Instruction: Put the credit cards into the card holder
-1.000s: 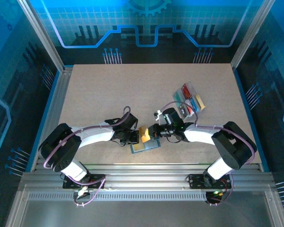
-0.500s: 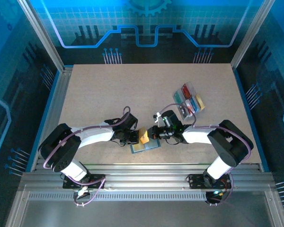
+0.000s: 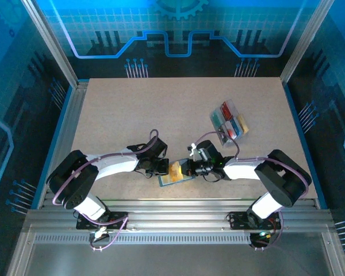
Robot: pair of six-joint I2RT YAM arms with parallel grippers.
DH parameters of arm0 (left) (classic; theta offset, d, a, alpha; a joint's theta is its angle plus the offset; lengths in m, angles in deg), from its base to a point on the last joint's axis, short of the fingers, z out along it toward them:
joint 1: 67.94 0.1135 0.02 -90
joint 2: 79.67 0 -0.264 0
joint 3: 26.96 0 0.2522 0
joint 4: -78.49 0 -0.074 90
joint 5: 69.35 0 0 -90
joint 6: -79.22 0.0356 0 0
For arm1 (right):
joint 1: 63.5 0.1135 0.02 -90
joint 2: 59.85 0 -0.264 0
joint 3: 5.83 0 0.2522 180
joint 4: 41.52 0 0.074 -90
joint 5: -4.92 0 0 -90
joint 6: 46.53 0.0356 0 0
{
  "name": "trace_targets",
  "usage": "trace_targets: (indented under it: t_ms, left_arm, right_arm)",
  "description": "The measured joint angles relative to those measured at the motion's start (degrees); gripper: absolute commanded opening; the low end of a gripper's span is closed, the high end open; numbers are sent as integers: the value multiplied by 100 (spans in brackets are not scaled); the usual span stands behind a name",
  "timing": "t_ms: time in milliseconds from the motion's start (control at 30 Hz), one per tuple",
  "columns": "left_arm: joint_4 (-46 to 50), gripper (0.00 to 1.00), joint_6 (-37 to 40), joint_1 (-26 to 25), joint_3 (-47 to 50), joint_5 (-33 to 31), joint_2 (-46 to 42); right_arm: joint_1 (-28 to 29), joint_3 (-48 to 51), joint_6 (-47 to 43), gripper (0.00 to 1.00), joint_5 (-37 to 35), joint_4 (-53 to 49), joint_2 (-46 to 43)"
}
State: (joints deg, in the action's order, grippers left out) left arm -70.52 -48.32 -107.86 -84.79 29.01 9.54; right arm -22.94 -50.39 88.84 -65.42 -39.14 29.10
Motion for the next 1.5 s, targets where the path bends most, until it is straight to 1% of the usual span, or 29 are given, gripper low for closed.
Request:
trace_targets:
  t_ms: [200,700,1000,1267,1500]
  left_arm:
    - [-2,7,-2,0,9,-2,-2]
    - [-44,7,-2,0,85,-2,-76]
    - [-94,7,-2,0,118,-2,-90]
    - [-127,7,-2,0,155,0,-118]
    - [-144,7,-2,0,192,-2,-153]
  right_arm:
    - [4,87,9,0,-57,-319,-238]
    - [4,7,-94,0,-81,-1058,-297]
    - [7,-409,-415,0,-118,-1818,-398]
    - [7,-691,-564,0,-66,-2050,-374]
    - [81,-1010,-695,0,42,-2247,-85]
